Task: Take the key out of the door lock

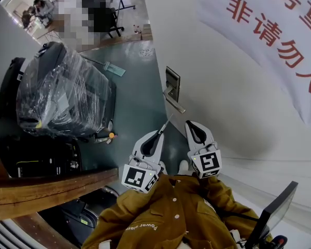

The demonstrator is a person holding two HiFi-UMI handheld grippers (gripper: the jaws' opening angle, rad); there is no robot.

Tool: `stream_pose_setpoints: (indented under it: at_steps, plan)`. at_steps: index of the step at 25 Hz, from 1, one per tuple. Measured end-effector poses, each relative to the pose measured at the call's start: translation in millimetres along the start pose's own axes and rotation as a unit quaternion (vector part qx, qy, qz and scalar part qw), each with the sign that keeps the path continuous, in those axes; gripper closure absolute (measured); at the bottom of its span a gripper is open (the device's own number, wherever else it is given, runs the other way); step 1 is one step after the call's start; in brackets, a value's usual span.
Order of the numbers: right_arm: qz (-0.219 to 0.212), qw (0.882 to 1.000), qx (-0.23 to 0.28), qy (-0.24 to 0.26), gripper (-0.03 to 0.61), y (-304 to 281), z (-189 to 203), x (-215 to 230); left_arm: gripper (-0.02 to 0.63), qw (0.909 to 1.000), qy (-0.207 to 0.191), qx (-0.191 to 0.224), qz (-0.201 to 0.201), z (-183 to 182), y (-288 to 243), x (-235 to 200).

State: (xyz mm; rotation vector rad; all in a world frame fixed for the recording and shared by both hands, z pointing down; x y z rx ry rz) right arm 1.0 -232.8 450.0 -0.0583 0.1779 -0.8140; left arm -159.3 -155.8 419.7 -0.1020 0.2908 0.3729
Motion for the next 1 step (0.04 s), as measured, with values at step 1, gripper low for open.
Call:
stream_pose_setpoints:
  at_steps: [1]
  plan:
    - [0.001, 1.000, 0.000, -0.001, 0.574, 0.1, -0.1, -0.1, 0.592, 1.0000, 0.002, 0.000, 0.000, 0.2, 0.3, -0.5]
Point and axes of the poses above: the fingertips, and each gripper's own axes: y backward along the fingers, x to its right, z out of its underside, the point moved 8 cm from there along y, backward along the fingers, and after that the axes turned 9 degrees about y, right-handed, at the moved point
